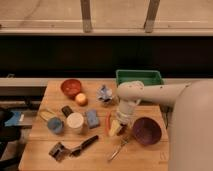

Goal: Place fork in plastic cup

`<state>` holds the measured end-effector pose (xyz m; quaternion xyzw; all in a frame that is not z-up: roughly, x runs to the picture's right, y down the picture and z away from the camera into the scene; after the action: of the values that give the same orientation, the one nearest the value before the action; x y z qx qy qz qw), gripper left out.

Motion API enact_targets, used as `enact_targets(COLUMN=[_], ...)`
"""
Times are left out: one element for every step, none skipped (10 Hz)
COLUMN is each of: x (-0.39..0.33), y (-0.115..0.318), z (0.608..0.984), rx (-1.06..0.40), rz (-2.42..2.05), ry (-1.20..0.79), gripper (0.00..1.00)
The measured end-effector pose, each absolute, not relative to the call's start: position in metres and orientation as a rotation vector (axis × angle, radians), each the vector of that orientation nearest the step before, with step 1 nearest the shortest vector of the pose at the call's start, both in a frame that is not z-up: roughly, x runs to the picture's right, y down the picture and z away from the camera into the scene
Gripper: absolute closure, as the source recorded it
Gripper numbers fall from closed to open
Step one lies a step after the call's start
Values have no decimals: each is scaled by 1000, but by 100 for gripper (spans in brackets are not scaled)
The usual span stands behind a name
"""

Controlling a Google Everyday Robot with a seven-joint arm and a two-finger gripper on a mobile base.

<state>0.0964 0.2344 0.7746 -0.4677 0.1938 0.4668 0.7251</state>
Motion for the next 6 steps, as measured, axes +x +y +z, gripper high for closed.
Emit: enact_targets(x=[100, 106, 109, 114, 117, 120], y=[241, 247, 251, 256, 260, 265], z=[779, 783, 785, 786, 786, 786], rx=[-1043, -1054, -1061, -1067, -1073, -1078], rz=[1039, 1053, 1060, 1070, 1078, 1087], ry=[446, 464, 473, 489, 502, 514], gripper=[20, 20, 20, 20, 20, 20])
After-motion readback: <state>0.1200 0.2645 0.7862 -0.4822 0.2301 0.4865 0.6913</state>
